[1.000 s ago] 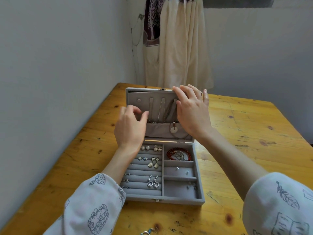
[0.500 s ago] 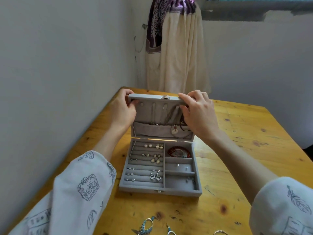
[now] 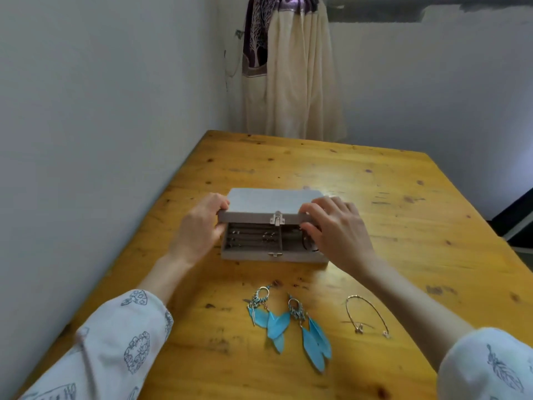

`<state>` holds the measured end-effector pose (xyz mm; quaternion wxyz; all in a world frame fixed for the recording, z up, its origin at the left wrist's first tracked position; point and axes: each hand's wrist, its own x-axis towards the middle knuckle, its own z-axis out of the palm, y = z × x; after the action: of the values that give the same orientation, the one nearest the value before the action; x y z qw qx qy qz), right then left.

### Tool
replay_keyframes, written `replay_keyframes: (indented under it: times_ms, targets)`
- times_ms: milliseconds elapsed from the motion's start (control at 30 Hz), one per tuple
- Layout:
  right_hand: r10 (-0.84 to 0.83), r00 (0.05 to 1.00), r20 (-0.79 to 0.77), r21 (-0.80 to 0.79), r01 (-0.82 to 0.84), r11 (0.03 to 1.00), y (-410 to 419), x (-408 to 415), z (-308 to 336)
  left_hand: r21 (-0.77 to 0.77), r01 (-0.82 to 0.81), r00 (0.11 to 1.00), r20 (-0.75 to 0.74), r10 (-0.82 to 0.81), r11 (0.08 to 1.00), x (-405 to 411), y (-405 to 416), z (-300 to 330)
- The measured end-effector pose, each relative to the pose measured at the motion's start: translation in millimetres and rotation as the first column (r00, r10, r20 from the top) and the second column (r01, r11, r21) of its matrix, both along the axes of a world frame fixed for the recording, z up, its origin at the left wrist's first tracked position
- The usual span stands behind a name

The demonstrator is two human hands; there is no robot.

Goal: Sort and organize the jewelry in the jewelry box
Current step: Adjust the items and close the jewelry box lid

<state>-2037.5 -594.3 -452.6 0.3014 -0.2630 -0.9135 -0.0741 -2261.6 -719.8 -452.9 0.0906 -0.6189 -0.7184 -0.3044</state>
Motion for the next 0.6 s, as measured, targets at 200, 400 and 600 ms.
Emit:
replay_keyframes:
  times_ms: [200,400,600]
  targets:
    - [-0.056,0.997,0.062,-0.025,0.058,0.998,-20.1,2.9,-36.4,-0.091,0.019,1.0,-0.023,-0.021,0.996,9.6,-27.3,-31.9]
    - [-0.068,0.997,0.046,-0.028,0.07,0.997,-23.2,1.7,-48.1,-0.11,-0.006,0.998,0.064,0.013,0.994,15.4,-33.1,-45.7]
    - [-0.022,0.999,0.031,-0.06,0.024,0.998,-29.4,10.5,-52.5,-0.12,-0.084,0.996,-0.044,0.079,0.989,29.2,-37.2,-53.5]
